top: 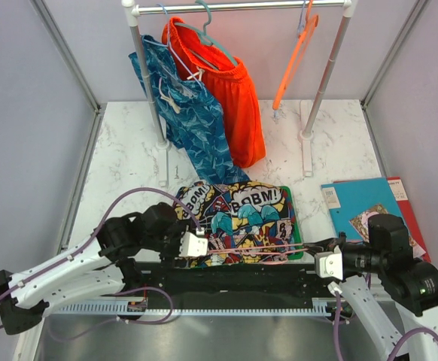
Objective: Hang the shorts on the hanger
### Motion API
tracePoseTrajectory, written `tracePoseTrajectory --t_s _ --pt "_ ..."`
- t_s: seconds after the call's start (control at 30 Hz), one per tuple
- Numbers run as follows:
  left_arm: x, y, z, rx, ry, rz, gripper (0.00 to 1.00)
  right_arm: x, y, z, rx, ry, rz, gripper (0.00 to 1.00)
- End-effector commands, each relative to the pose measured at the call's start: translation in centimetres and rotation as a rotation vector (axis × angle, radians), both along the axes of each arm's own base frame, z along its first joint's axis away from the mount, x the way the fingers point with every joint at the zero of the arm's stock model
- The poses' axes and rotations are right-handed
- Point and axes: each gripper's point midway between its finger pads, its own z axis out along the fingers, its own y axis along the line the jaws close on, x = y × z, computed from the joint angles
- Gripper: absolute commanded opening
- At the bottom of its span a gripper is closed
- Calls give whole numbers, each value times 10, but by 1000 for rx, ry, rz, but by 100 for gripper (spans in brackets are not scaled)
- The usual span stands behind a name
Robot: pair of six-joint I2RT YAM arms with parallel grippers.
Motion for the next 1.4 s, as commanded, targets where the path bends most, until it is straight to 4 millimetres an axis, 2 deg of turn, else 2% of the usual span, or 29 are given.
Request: tracePoseTrajectory --t_s 0.0,0.13,0.23,0.37,0.57,0.67,0.7,0.77,0.8,0.9,1.1,1.17,1.37 --pt "9 0 -3 33 -45 82 84 -19 3 -12 -10 8 99 0" --pt "0 -10 1 13 -29 62 84 -17 3 -12 -15 20 100 0" --pt "-3 -12 -5 45 -21 53 84 -16 4 -12 -21 6 111 0" --pt "-14 -21 5 15 2 12 83 -13 4 -13 -31 13 117 0" --pt "6 -12 -17 110 -72 94 75 -11 6 -10 -34 4 133 0" --pt "23 -11 -10 95 -138 167 57 -9 6 -13 -46 10 140 0" --pt "28 -14 -2 68 -144 197 45 -7 6 -13 -51 10 146 0" --pt "33 -15 2 65 -136 226 33 -6 7 -11 -50 13 152 0" --pt "37 -16 9 53 -131 251 20 -5 9 -10 -47 22 157 0" --pt "43 -20 18 37 -104 294 2 -1 9 -4 -51 10 160 0" --pt "58 -23 32 22 -28 401 2 2 11 7 -42 18 156 0" --pt "57 -28 37 -6 10 406 2 6 10 9 -49 40 134 0" --pt "66 -36 60 -65 95 481 2 28 11 12 -83 129 89 0"
